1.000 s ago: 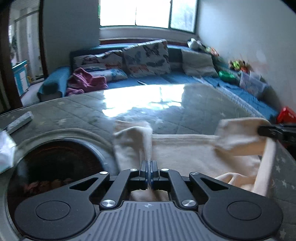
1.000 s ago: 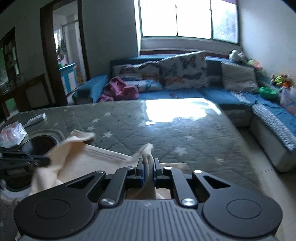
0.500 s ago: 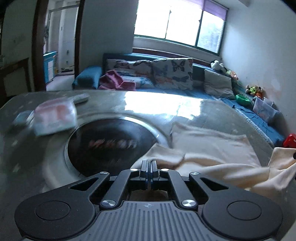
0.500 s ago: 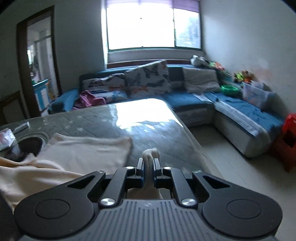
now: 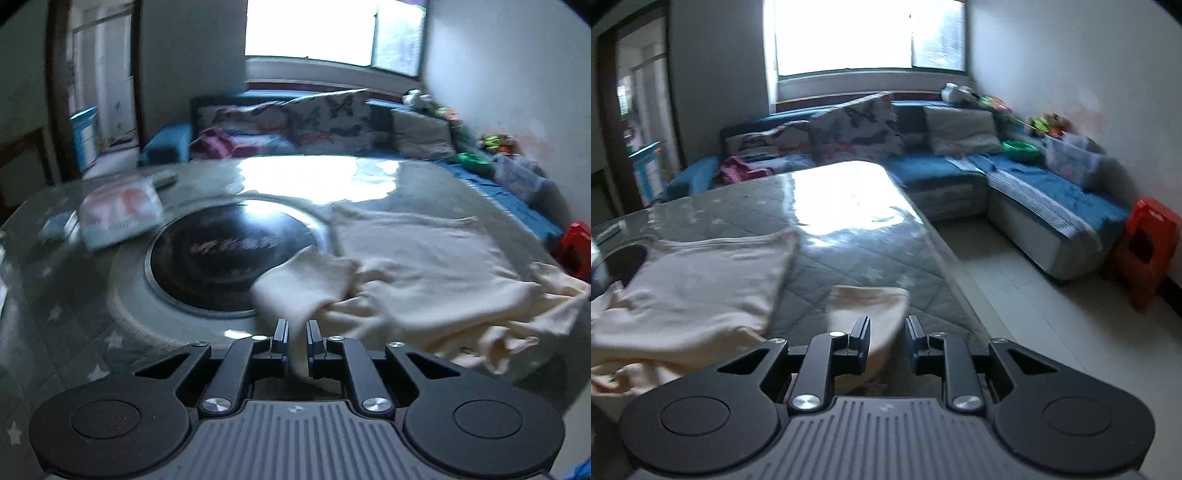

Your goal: Fold clothes

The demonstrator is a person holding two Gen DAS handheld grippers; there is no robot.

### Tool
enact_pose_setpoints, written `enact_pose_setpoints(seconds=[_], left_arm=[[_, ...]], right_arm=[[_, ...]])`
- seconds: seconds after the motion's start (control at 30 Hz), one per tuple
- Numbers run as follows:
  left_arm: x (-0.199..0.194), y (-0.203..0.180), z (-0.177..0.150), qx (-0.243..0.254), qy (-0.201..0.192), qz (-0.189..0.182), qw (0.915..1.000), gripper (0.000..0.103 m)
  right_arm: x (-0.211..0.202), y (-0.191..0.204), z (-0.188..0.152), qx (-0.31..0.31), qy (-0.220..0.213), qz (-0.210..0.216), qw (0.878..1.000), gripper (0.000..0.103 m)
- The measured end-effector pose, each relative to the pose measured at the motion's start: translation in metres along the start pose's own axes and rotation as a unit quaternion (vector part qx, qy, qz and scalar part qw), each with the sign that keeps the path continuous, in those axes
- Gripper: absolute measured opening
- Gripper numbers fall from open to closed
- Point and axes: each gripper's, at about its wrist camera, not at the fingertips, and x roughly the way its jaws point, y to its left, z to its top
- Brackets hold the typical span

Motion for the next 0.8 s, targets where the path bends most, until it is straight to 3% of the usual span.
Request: enact_pose_setpoints(seconds=[0.13, 0.2, 0.27, 0.33, 0.53, 0.67, 0.7, 0.73, 0.8], left_arm=[[-0.003, -0.032, 0.002, 0.036, -0.010, -0.059, 0.9976, 0.012], [0.000, -0.050, 0.002, 0.056, -0.010, -0.089, 0.9944, 0.021], [0.005, -0.068, 0.000, 0.078, -0.004, -0.113, 0.9905, 0.038], [0.013, -0.082, -0.002, 0.097, 0.003, -0.129, 0.9870, 0.040], [0.041, -0.100, -0.009, 0.108, 0.041, -0.148, 0.9822, 0.040], [0.053, -0.100, -0.016, 0.107, 0.063, -0.152, 0.9805, 0.038], [0.053, -0.100, -0.017, 0.105, 0.067, -0.152, 0.9805, 0.034], [0.054, -0.099, -0.018, 0.104, 0.070, -0.154, 0.9801, 0.022], [0.053, -0.099, -0.018, 0.101, 0.068, -0.160, 0.9795, 0.017]], right_arm=[[-0.010, 0.027, 0.004, -0.033, 0.001, 0.078, 0.996, 0.020], [-0.007, 0.042, 0.004, -0.044, 0.014, 0.124, 0.991, 0.021], [-0.002, 0.063, 0.001, -0.063, 0.037, 0.175, 0.982, 0.020], [0.005, 0.083, -0.003, -0.085, 0.056, 0.211, 0.972, 0.020], [0.017, 0.135, -0.012, -0.141, 0.082, 0.267, 0.950, 0.021], [0.021, 0.157, -0.019, -0.172, 0.093, 0.282, 0.939, 0.024], [0.023, 0.160, -0.020, -0.175, 0.096, 0.278, 0.940, 0.024], [0.025, 0.163, -0.022, -0.178, 0.099, 0.274, 0.940, 0.024], [0.026, 0.166, -0.024, -0.186, 0.100, 0.268, 0.940, 0.024]])
